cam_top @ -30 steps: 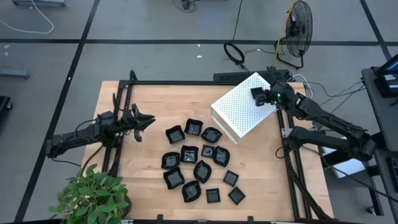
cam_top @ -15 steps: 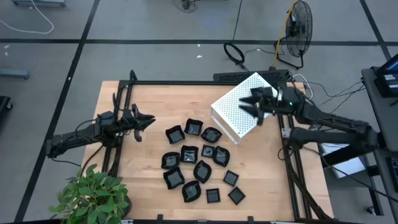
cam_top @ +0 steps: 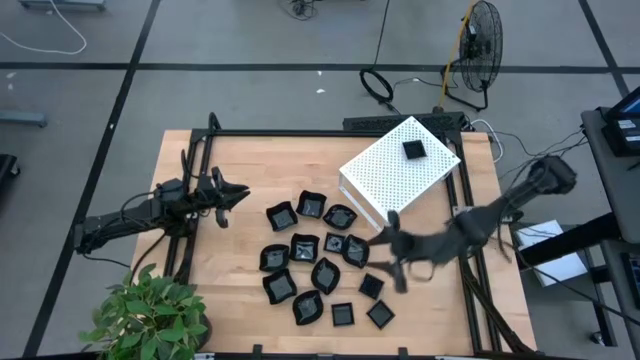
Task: Pick & Place Mini shaped plates
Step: Stack the black square plate on top of the black square plate on the shelf
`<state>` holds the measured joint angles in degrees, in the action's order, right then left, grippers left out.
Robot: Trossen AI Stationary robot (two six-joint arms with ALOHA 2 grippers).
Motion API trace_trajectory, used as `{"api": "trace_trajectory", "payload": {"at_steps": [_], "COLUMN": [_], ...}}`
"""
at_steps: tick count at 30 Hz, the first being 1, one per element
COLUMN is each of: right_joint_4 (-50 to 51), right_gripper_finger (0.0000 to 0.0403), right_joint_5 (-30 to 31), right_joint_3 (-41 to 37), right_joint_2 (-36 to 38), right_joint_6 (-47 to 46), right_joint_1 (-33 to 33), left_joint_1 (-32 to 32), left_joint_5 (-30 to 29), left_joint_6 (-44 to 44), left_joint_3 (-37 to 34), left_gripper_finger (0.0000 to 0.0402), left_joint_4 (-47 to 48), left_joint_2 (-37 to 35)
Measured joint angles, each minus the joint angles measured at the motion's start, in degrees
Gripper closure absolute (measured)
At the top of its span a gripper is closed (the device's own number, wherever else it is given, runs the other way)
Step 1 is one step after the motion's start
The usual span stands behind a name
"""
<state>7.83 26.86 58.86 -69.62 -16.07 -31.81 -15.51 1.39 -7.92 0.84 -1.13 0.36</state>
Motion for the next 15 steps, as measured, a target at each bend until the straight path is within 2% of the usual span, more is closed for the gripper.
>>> {"api": "trace_trajectory", "payload": {"at_steps": [3, 7, 11, 15], "right_joint_4": [12.2, 27.1, 35.2, 39.6], "right_gripper_finger": [0.0203, 0.0211, 0.0221, 0.0228], "right_joint_5": [3.3, 1.7, -4.6, -8.1], "right_joint_3": [8.2, 16.2, 17.7, 16.8], "right_joint_2": [-8.2, -18.2, -23.7, -26.8], "right_joint_6": [-8.0, -17.7, -26.5, -32.1], "right_joint_1": [-2.8, -4.6, -4.7, -4.3], "left_joint_1": [0.0, 0.0, 0.0, 0.0], "left_joint_5": [0.0, 0.0, 0.0, 0.0], "left_joint_6": [0.0, 0.0, 0.0, 0.0], "left_joint_3": [0.0, 0.0, 0.0, 0.0], "left_gripper_finger": [0.0325, 0.0325, 0.0325, 0.0325], "left_joint_4": [0.0, 0.0, 0.0, 0.0], "left_joint_2": [0.0, 0.0, 0.0, 0.0]}}
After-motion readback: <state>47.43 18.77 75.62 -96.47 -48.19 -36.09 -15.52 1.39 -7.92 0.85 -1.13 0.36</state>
